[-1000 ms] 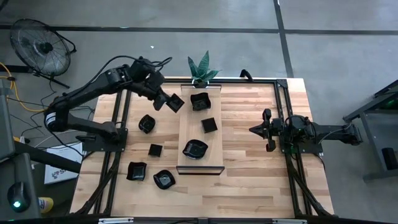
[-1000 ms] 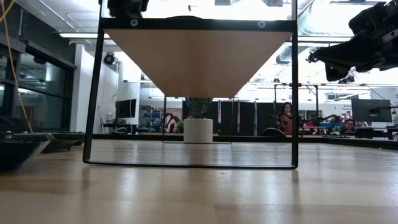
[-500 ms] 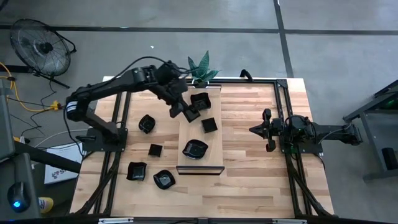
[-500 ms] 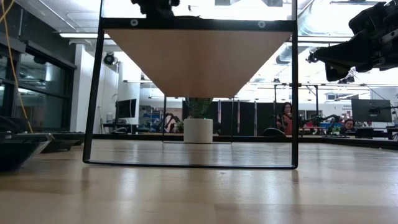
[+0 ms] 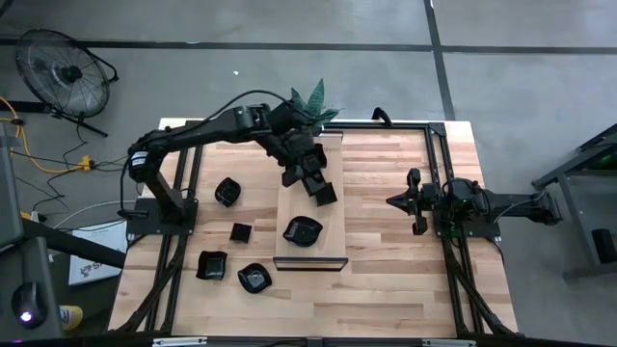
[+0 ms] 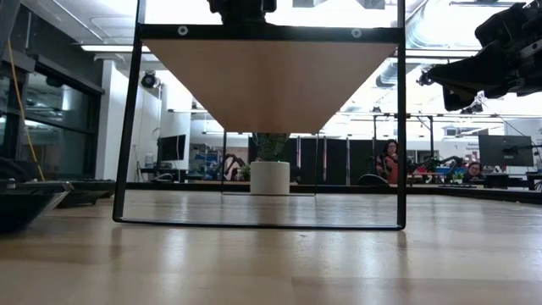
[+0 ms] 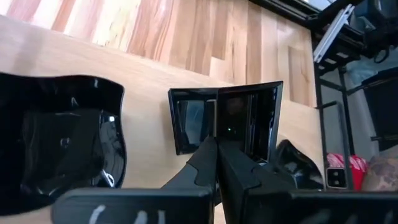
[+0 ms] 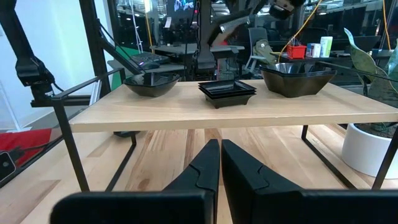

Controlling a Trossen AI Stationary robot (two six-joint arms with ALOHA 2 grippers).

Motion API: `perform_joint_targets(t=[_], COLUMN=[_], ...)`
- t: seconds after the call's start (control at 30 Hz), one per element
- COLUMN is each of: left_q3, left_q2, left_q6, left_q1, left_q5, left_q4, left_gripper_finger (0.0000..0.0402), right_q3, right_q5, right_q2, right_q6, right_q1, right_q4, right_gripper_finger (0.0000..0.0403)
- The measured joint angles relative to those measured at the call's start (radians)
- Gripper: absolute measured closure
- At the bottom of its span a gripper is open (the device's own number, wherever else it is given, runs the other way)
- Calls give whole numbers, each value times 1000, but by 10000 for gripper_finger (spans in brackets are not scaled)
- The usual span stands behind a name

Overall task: Pick & Place Mini shaped plates
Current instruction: Stack the black square plate on top of the black square plate on the shelf

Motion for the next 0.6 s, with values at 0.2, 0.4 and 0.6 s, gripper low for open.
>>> perform_joint_targets(t=[0.2,0.4,0.6], left_q3=[9,8,8], left_q2=[61,94,95], left_q6=[17,30,13], left_q1=[0,-9,-16], left_q5=[4,-26,-66], left_q4=[-2,2,12], left_gripper_finger=[401,401,401], right_q3=[0,0,0], right_q5=[0,0,0], right_q2=[0,0,0], right_q6=[0,0,0], right_q1=[0,0,0], right_q4=[0,0,0], right_gripper_finger=[391,391,391])
